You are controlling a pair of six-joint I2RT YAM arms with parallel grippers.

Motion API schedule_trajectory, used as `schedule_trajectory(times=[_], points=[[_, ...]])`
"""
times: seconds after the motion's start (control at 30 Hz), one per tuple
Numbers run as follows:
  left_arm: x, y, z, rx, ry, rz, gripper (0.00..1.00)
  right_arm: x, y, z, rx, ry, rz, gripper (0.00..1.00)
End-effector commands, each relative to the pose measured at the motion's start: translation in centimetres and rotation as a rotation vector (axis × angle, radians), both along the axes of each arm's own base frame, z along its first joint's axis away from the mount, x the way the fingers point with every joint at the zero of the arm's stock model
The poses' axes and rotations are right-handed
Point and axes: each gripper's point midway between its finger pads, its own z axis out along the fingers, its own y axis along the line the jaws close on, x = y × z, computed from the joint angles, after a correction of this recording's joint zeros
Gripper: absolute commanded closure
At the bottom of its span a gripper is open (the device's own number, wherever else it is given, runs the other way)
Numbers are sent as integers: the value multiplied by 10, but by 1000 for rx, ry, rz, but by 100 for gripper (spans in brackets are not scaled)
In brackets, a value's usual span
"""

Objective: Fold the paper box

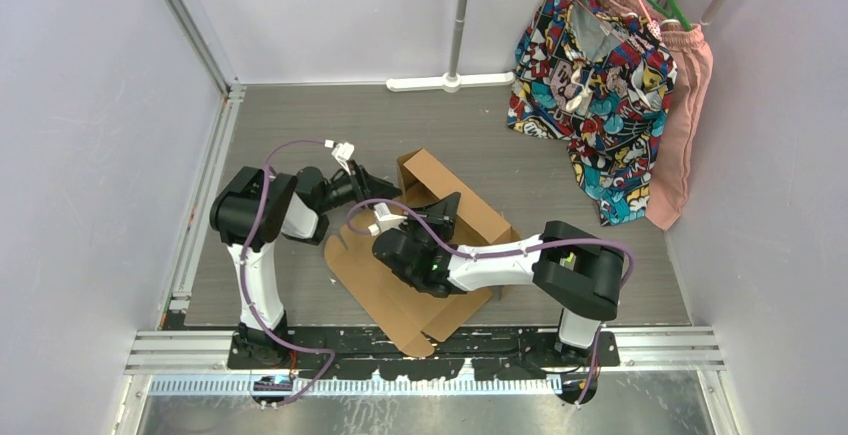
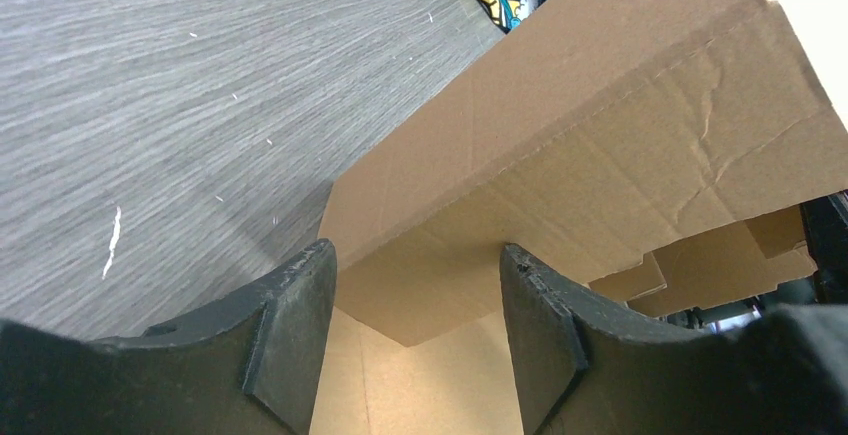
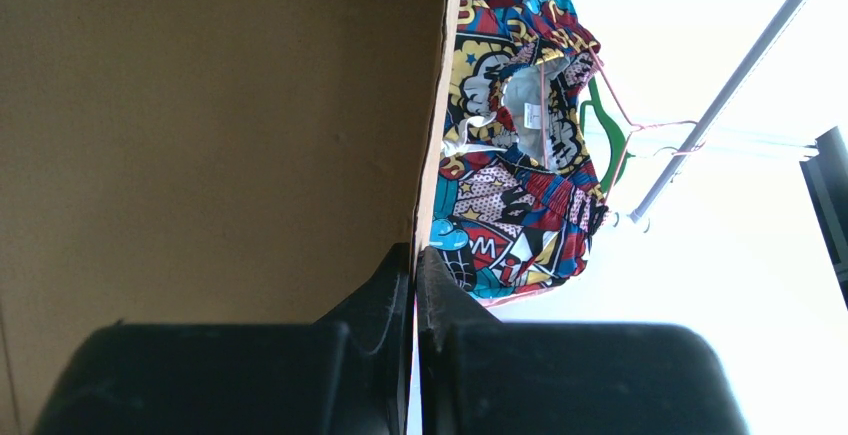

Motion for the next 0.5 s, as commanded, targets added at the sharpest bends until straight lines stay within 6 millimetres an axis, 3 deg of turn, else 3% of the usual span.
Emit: schedule_trajectory(times=[0.0,0.47], points=[[15,-2,22,-8,-129,15,38,2,16,-20,40,72,98,95],[13,-14,13,11,-143,-4,37,5,27,-26,63,102,129,95]])
